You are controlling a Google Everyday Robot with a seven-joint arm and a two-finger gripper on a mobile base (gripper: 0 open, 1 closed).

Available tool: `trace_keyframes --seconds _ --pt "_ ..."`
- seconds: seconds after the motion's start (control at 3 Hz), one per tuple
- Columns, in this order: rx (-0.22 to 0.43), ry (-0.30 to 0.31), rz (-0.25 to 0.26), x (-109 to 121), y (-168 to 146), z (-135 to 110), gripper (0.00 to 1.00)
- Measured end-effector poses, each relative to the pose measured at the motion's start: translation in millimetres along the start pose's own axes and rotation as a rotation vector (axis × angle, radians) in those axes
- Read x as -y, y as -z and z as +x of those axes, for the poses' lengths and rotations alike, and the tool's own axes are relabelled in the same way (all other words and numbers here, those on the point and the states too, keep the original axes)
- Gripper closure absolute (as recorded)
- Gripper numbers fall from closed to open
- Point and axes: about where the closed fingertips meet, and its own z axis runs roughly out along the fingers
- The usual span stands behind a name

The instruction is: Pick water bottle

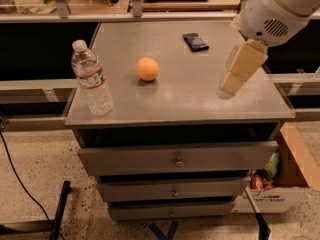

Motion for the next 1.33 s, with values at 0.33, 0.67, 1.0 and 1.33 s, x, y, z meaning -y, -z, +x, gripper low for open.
trace_keyframes --seconds 0.33,0.67,1.0,1.33 --pt "0.118 0.034 -0.053 8 -25 -47 0.0" --pt "0.269 0.081 -0.134 -2 -59 -96 0.0" --pt "0.464 0.17 -0.223 -18 -84 -146 0.0" --pt "0.608 0.301 -0.291 -47 -97 -200 0.0"
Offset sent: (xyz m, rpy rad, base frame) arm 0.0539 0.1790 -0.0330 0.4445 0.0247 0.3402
